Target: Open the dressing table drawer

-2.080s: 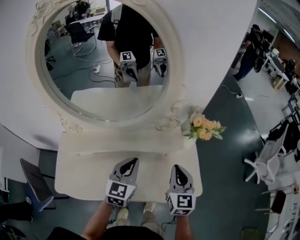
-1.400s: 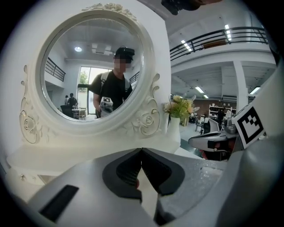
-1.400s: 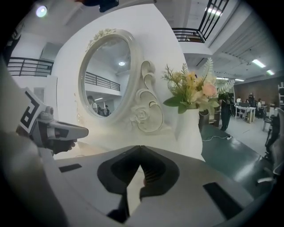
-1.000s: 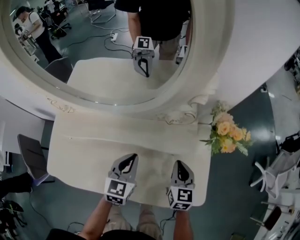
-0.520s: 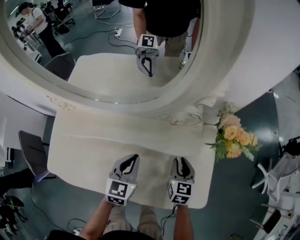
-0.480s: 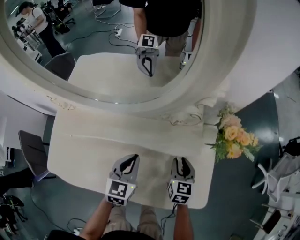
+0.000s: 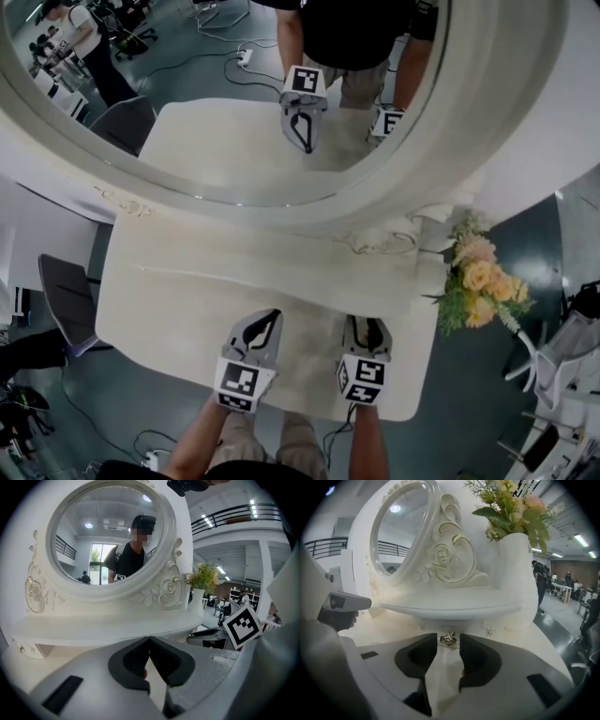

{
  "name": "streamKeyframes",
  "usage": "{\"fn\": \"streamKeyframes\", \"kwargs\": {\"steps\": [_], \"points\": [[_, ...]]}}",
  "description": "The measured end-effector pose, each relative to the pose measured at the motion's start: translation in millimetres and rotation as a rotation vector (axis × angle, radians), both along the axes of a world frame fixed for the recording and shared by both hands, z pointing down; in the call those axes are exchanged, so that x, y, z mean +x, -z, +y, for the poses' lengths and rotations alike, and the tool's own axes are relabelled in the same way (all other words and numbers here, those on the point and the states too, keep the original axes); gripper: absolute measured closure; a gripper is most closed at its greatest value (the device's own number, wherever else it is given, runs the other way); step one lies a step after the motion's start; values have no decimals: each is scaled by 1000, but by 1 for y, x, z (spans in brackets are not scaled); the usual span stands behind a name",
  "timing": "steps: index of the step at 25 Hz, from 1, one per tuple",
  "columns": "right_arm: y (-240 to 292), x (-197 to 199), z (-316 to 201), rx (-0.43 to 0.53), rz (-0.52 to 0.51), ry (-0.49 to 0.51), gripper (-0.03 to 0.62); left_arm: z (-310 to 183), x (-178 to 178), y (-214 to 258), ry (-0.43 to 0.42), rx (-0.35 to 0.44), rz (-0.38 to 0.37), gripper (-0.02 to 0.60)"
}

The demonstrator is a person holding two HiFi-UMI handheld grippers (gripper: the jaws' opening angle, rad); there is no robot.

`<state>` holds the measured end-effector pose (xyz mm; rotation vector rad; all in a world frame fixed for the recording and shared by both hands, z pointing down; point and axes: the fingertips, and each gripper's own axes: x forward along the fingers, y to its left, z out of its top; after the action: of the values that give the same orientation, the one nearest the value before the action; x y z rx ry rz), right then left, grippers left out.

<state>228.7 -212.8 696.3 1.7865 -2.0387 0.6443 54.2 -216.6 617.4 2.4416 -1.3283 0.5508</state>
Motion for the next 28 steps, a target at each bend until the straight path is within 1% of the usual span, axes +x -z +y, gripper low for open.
{"fn": "streamKeyframes", "kwargs": {"steps": [3,7,13,16,21,24,28], "points": [[0,-1,-2,4,11,-11,476,-2,-1,-1,4,-2,8,578],[-2,-1,-2,-1,21,-24,500,-3,-2,-3,3,-8,12,578],[-3,-1,-2,3,30,-29,500,-1,-2,-7,7,-30,13,578],[-2,-1,-2,3,33,-30,502,-2,-2,-6,2,-19,10,578],[-3,-1,-1,9,34,-31,502,3,-1,-7,0,-29,12,578],[-3,0,0,9,38,-29,503,4,-2,-7,-5,-15,6,578],[-3,-1,5,11,33,-30,503,9,-5,-8,-1,-25,6,578]]}}
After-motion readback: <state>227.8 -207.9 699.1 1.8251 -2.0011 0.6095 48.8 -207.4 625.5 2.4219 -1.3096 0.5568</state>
